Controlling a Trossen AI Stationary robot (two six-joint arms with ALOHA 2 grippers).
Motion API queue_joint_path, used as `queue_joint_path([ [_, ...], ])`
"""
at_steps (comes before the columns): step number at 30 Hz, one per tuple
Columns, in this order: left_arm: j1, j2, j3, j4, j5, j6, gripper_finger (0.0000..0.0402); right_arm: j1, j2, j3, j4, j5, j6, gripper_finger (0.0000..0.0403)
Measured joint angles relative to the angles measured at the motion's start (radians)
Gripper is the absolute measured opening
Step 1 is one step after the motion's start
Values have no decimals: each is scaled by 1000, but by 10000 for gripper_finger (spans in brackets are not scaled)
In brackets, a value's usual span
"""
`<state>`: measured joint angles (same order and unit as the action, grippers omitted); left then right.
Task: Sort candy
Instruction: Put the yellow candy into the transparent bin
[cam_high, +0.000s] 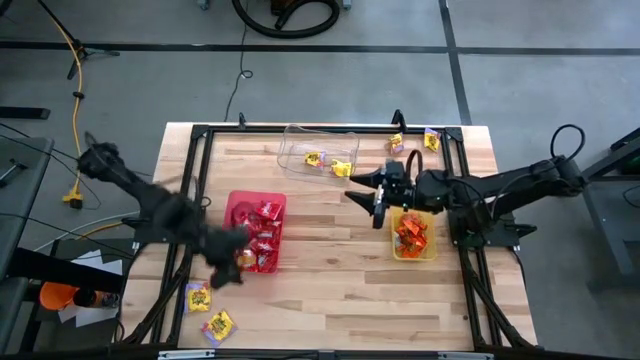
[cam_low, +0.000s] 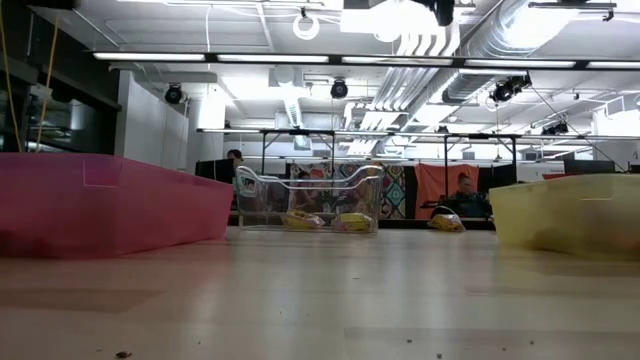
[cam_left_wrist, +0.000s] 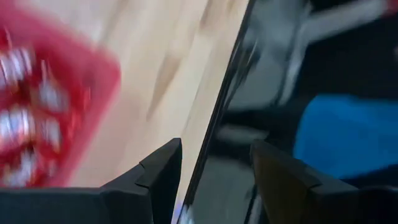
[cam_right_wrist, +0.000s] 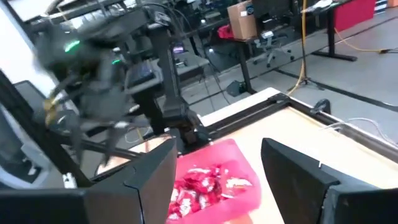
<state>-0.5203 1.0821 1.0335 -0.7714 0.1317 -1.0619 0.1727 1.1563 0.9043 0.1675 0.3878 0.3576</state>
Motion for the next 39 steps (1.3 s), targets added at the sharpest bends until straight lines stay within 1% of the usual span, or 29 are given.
queue_joint_path([
  [3, -161, 71, 8, -50, -30, -96, 179, -29, -10, 1, -30, -31, 0, 229],
  [6, -296, 156, 9, -44, -82, -217, 179, -53, -13, 1, -57, -60, 0, 229],
  [8, -360, 222, 9, -49, -116, -322, 179, -65, -14, 1, -76, -83, 0, 229],
  [11, -409, 332, 9, -44, -110, -485, 179, -79, -14, 1, -95, -106, 0, 229],
  [15, -427, 473, 9, -37, -19, -649, 179, -93, -14, 1, -123, -111, 0, 229],
  [19, -430, 580, 9, -10, 81, -723, 179, -105, -14, 1, -134, -111, 0, 229],
  [22, -430, 610, 9, 28, 70, -743, 179, -114, -14, 1, -135, -111, 0, 229],
  [29, -430, 608, 8, 14, 3, -735, 179, -123, -14, 1, -152, -111, 0, 229],
  [33, -430, 608, -27, 54, 12, -734, 179, -123, -14, 1, -178, -125, 28, 229],
  [36, -440, 608, -50, 125, 7, -717, 179, -123, -14, 0, -203, -141, 45, 229],
  [39, -444, 617, -52, 129, 1, -717, 179, -123, -14, 0, -224, -160, 45, 229],
])
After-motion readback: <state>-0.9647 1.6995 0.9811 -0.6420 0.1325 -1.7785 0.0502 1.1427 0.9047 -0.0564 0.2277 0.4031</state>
